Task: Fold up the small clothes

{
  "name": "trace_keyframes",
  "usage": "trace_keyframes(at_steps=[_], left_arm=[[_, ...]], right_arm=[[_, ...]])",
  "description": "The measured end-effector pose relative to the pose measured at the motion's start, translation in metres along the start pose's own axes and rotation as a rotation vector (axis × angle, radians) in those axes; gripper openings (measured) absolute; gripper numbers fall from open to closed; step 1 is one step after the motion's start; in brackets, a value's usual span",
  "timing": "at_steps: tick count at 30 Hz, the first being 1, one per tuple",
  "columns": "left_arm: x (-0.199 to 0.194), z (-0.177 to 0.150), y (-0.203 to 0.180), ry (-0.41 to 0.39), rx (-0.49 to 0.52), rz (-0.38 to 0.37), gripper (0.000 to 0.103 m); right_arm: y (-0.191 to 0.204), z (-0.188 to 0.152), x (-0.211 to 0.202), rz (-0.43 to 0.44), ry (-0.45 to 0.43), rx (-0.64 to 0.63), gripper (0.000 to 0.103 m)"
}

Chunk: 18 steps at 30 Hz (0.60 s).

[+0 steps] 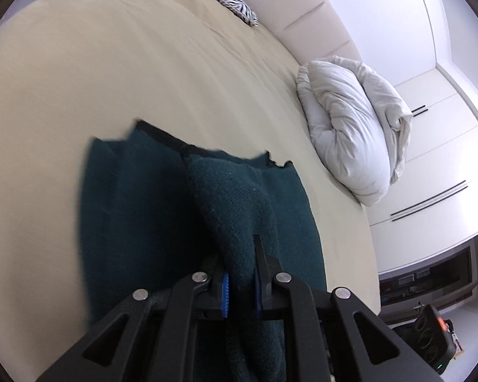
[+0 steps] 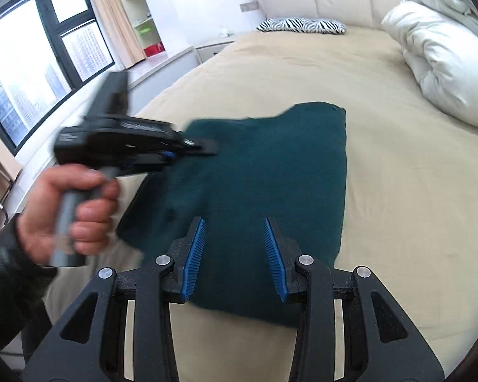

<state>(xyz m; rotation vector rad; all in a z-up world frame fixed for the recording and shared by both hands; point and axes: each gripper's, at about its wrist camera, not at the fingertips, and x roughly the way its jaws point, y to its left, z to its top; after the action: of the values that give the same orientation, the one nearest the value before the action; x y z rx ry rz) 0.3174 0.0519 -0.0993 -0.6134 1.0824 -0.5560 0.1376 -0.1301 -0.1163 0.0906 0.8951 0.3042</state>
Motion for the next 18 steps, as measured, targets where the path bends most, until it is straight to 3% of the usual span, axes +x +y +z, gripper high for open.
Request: trace_keyframes(at_steps=[5,11,18], left_arm=[[-0.02,0.017,0.039,0.01,-0.049,0.03,0.012],[-0.018,0.026,0.059,0.016,-0.059,0.054,0.012],[-0.022,0.016,0.07,-0.03,-0.086,0.088,0.018]], right_arm=[[0.039,0.001,0.052,0.031,0.07,-0.109,0.036],[0.081,-0.001,0.08,0.079,0.095,-0.198,0.036],[0.091,-0.009,0.092,0.099,0.084,-0.153,0.037]])
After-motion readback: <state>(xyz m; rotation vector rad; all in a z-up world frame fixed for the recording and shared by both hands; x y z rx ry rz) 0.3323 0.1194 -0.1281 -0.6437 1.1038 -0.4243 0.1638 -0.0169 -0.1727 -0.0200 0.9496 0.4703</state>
